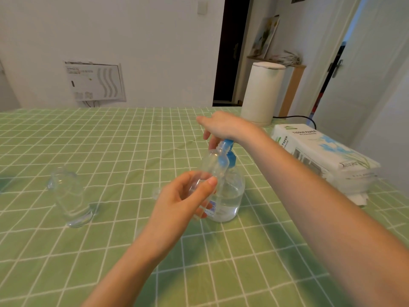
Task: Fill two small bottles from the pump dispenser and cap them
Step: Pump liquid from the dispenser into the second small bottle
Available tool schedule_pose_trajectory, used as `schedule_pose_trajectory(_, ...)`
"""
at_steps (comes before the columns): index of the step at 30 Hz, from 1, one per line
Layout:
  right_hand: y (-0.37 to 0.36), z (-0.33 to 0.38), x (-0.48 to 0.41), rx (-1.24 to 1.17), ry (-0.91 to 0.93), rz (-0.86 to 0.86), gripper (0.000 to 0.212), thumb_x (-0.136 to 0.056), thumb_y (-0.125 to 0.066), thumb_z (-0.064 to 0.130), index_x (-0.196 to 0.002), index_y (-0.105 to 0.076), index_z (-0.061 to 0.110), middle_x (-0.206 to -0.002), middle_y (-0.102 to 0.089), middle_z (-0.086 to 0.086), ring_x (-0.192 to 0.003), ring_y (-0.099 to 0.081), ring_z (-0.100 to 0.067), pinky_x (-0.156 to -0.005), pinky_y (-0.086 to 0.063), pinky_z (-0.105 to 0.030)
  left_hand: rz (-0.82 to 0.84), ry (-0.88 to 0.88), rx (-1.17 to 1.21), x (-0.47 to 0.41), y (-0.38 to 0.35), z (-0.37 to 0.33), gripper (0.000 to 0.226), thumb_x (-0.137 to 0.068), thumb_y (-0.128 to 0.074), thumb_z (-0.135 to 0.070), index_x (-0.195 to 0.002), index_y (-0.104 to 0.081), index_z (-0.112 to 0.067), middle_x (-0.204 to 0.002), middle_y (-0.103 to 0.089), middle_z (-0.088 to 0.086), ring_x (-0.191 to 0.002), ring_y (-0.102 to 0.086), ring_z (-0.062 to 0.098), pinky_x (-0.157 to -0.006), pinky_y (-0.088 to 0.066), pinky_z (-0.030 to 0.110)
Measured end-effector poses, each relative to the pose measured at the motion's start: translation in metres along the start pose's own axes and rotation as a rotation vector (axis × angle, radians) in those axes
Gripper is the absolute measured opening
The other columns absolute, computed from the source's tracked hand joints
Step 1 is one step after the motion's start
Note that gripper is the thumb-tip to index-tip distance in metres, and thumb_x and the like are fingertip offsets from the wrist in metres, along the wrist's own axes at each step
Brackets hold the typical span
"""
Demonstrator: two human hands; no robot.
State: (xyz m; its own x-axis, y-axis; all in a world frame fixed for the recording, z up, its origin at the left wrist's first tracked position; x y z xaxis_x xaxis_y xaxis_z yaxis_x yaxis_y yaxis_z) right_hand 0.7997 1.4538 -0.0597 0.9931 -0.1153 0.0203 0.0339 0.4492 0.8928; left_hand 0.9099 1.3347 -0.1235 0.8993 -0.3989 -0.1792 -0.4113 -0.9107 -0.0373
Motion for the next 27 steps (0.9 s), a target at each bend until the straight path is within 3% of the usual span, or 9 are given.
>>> schedule_pose_trajectory(4, 0.005, 0.001, 0.0, -0.093, 0.047, -0.064, 0.053, -0.1, -0.031, 0.037, -0.098, -0.067, -0.001, -0.07, -0.065, -0.004, -0.065, -0.061, -0.021, -0.057, -0.043, -0.023, -0.005, -0.007, 0.018, 0.0, -0.001, 0.0, 0.038, -0.065, -0.06, -0.048, -0.095, -0.067, -0.027, -0.079, -0.072, -0.009, -0.059, -0.061, 0.001, -0.051, -0.046, 0.012)
schedule_pose_trajectory(8, 0.004, -0.001, 0.0, -0.162, 0.056, -0.082, 0.054, -0.099, -0.032, 0.038, -0.096, -0.068, -0.001, -0.071, -0.069, -0.009, -0.084, -0.068, -0.03, -0.07, -0.048, -0.025, -0.009, -0.004, 0.018, 0.001, -0.001, 0.001, 0.037, -0.065, -0.06, -0.048, -0.095, -0.066, -0.027, -0.078, -0.072, -0.009, -0.058, -0.061, 0.0, -0.05, -0.046, 0.012)
schedule_pose_trajectory(16, -0.01, -0.008, 0.0, -0.169, 0.034, -0.048, 0.055, -0.098, -0.034, 0.041, -0.094, -0.069, -0.001, -0.064, -0.065, -0.005, -0.07, -0.063, -0.021, -0.066, -0.046, -0.023, -0.019, 0.028, 0.016, 0.004, -0.001, 0.01, 0.036, -0.066, -0.061, -0.045, -0.093, -0.067, -0.022, -0.076, -0.071, -0.002, -0.057, -0.06, 0.003, -0.051, -0.047, 0.013)
schedule_pose_trajectory(27, 0.012, 0.01, 0.003, -0.095, 0.112, -0.125, 0.05, -0.098, -0.037, 0.038, -0.099, -0.068, -0.001, -0.068, -0.07, -0.006, -0.083, -0.069, -0.028, -0.077, -0.052, -0.03, -0.024, 0.006, 0.034, 0.0, -0.003, 0.003, 0.039, -0.068, -0.06, -0.043, -0.099, -0.066, -0.021, -0.075, -0.07, -0.008, -0.055, -0.06, 0.0, -0.05, -0.047, 0.012)
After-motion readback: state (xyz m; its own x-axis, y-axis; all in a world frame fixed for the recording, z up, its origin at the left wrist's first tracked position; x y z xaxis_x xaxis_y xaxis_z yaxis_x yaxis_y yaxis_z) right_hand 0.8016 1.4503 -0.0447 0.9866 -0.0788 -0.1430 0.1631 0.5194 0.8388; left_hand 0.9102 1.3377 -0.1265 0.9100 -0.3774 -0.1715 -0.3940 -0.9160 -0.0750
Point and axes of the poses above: each hand's wrist, its own x-axis away from the middle knuckle, its own y-axis out of the back of the hand, z = x × y, the point moved 10 cm from there along -x, towards the middle knuckle
